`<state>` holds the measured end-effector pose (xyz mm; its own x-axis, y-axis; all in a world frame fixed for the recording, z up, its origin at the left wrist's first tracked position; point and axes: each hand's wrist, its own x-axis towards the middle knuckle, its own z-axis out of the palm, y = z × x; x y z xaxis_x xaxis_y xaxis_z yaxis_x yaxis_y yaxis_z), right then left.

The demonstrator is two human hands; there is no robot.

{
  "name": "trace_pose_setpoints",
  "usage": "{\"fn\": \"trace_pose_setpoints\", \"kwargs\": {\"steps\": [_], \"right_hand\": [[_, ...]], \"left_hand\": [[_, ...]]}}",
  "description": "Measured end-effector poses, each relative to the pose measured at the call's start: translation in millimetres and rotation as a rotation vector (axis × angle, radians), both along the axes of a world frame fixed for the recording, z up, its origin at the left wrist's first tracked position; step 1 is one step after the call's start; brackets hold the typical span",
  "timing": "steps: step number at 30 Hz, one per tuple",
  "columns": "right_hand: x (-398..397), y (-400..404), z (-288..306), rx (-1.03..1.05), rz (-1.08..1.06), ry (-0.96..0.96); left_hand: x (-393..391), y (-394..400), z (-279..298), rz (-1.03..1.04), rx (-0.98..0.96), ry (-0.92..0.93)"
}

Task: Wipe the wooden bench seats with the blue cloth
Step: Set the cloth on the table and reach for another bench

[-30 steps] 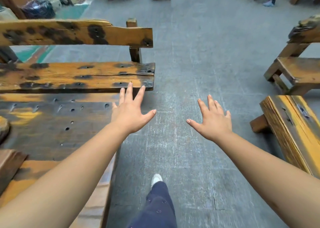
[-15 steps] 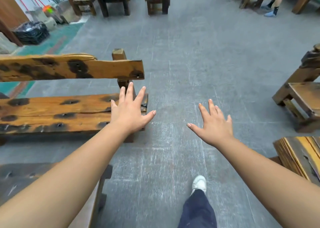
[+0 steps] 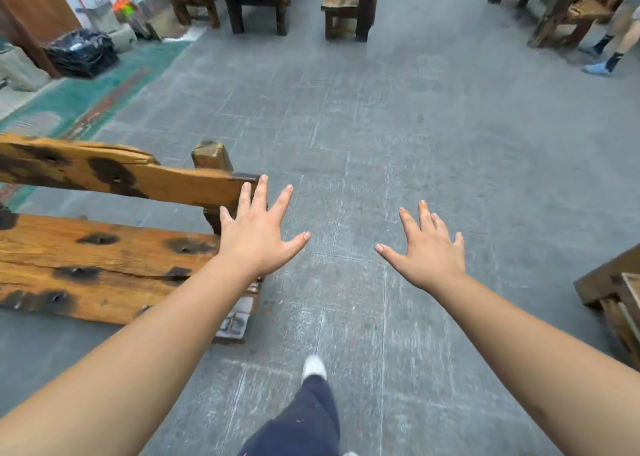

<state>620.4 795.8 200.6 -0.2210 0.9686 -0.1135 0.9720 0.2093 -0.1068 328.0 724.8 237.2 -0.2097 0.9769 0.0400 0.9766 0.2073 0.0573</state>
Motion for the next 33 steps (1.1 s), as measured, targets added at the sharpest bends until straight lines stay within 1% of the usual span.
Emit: {"fn": "trace_pose_setpoints", "kwargs": {"steps": [4, 9, 10, 11, 16, 21, 23, 27, 30, 33], "right_hand": [[-19.4, 108.8, -9.2, 0.038, 0.037, -0.013], [-53.7, 239.8, -12.9, 0.039, 0.029, -0.004], [-55.1, 252.2, -12.7, 0.039, 0.028, -0.011], [-63.6, 282.8, -7.8, 0.033, 0.026, -0.007], [-94.3, 396.1, 5.6, 0.046, 0.075, -0.019], [-135.4, 526.5, -7.9, 0.024, 0.173, -0.016], [-155.9, 574.3, -16.8, 0.025, 0.246, -0.019], [-215.3, 673.2, -22.4, 0.015, 0.427, -0.032], [-273.5, 720.7, -21.1, -0.007, 0.587, -0.062], [-342.1, 747.4, -16.5, 0.013, 0.744, -0.073]], "left_hand": [[-23.3, 104.4, -13.9, 0.042, 0.025, -0.004], [-61.1, 237.3, -17.0, 0.063, -0.018, 0.013], [-63.0, 250.5, -16.0, 0.057, -0.021, 0.013], [-71.0, 280.9, -9.1, 0.056, -0.029, 0.012], [-94.1, 384.9, 5.7, 0.097, -0.023, -0.010], [-126.1, 474.3, -14.0, 0.217, -0.057, 0.011], [-140.1, 503.7, -24.0, 0.279, -0.069, 0.009], [-173.2, 557.9, -29.6, 0.472, -0.073, -0.017], [-199.6, 569.2, -27.2, 0.627, -0.063, -0.025], [-226.9, 562.0, -30.0, 0.756, -0.071, -0.007]]}}
